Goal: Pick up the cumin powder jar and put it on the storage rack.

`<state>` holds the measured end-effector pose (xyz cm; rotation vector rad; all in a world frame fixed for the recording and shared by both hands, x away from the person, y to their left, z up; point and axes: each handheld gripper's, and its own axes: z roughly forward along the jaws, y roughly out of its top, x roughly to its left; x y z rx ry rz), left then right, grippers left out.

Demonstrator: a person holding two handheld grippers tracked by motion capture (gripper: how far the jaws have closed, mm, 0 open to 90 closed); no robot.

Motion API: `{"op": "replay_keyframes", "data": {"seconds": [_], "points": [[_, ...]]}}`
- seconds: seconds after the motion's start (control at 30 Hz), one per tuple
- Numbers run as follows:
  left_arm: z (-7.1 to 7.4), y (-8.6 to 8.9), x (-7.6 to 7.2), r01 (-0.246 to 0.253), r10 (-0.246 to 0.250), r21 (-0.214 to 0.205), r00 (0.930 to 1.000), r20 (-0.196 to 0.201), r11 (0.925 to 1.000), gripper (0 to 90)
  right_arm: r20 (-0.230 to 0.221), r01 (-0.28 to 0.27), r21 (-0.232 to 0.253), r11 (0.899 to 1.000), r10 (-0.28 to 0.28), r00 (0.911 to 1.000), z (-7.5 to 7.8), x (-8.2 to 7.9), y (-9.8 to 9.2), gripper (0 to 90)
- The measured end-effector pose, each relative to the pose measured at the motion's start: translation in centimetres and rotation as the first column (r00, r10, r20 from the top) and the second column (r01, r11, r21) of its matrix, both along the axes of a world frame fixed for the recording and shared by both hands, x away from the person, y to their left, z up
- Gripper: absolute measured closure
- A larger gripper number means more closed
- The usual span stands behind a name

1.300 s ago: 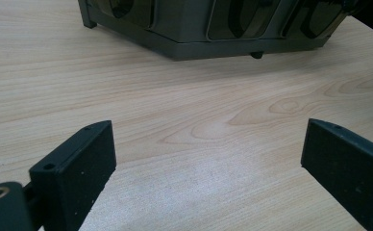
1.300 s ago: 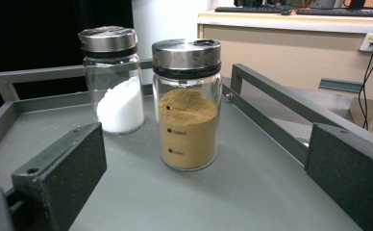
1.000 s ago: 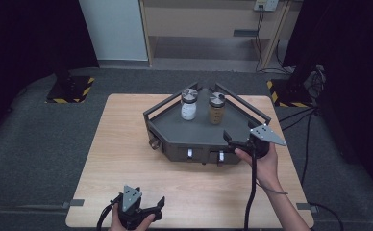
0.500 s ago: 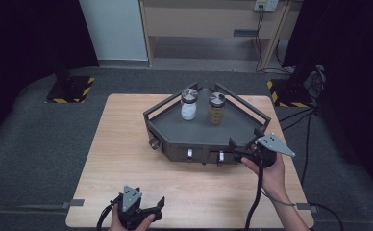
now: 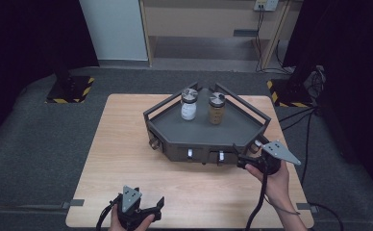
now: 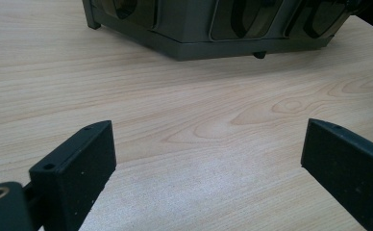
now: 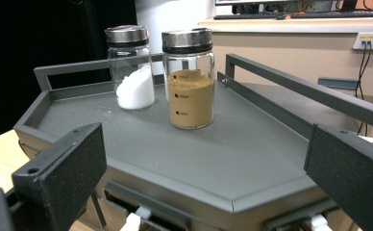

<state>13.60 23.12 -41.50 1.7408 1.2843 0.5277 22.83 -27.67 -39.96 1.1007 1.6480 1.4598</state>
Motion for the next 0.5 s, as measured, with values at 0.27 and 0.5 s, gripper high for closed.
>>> {"op": "replay_keyframes", "data": {"seconds": [0.27,0.5], "points": [[0.0,0.0,-0.1,-0.003,0.003,0.005,1.0,0.003,1.0,4.1,0.0,0.006,0.003,1.0,-0.006,1.0,-0.6,-1.8,-0.9,1.2],[0.0,-0.1,-0.3,-0.003,0.003,0.008,1.0,0.006,1.0,4.1,-0.009,0.009,0.005,1.0,-0.009,0.9999,-1.2,-3.8,-1.9,1.2]]}}
